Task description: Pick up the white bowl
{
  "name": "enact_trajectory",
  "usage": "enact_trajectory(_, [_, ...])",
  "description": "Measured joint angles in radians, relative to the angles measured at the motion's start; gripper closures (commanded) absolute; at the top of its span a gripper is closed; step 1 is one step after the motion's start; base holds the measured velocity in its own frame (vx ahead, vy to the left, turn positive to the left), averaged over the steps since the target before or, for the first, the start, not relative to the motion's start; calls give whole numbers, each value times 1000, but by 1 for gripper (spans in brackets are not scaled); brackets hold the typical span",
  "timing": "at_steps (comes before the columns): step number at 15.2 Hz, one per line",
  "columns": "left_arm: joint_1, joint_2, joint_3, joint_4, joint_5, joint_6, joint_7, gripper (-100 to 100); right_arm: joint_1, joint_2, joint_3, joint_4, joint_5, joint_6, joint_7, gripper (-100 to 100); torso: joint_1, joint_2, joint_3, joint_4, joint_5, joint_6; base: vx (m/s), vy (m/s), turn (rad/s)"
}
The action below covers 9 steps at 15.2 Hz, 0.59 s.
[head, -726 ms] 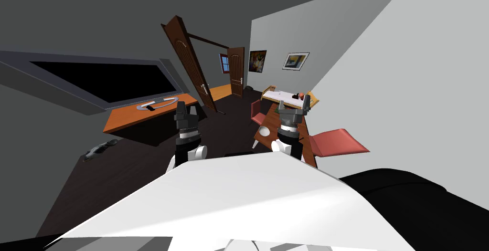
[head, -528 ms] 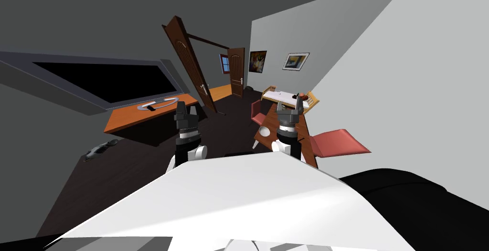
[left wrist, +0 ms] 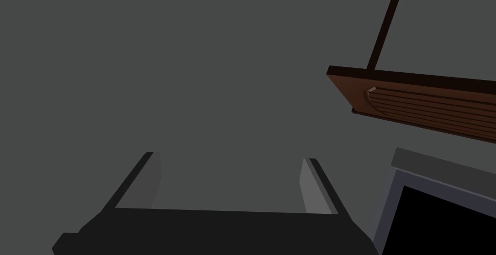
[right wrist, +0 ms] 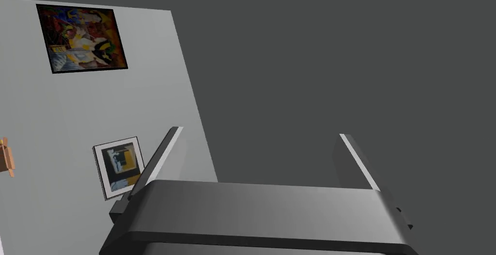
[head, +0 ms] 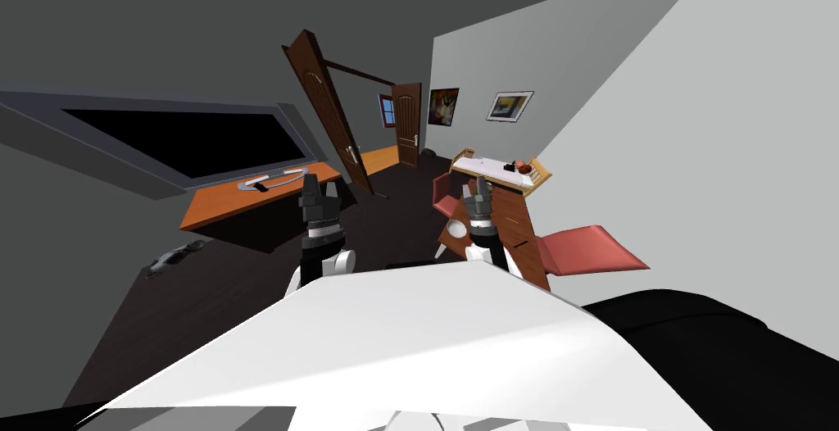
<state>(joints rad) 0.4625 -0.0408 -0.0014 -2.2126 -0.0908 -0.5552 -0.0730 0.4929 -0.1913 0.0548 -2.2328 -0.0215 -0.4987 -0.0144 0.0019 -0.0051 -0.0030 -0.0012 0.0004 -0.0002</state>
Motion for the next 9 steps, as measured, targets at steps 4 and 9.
enact_trajectory(4, [0, 0, 0, 0, 0, 0, 0, 0, 2, -55, 23, 83, 59, 13, 68, -100, 0, -1, -1, 0, 0, 0, 75, 35, 19])
enact_trajectory(9, [0, 0, 0, 0, 0, 0, 0, 0, 8, -120, 42, 182, 126, 28, 143, -100, 0, 0, 0, 0, 0, 0, 66, 28, 19])
